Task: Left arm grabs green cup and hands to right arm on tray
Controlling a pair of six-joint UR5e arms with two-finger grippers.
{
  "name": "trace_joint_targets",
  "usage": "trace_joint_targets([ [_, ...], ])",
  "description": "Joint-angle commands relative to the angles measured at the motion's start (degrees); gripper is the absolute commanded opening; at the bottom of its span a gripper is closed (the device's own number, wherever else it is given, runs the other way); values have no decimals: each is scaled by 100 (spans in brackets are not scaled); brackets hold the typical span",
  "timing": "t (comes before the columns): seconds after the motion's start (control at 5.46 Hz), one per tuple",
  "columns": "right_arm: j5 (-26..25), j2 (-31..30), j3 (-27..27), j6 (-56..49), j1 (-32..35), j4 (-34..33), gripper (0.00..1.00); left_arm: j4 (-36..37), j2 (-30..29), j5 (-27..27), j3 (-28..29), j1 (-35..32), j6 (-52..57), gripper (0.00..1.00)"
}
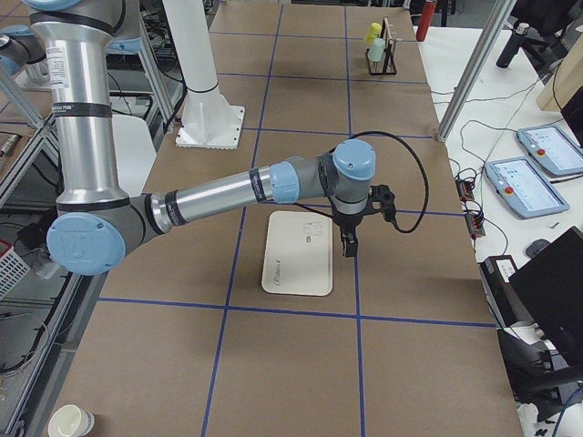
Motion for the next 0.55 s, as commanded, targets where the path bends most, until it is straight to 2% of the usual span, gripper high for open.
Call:
trace_joint_targets([
  [0.0,-55,338,-149,41,-151,1,100,-597,-590,8,613,358,-310,100],
  [0.18,-63,531,-185,59,-256,1,100,-1080,-974,16,840,873,-406,100],
  [0.37,-72,576,-264,68,-318,18,100,-1137,-1396,112,1147,1079,-1077,100],
])
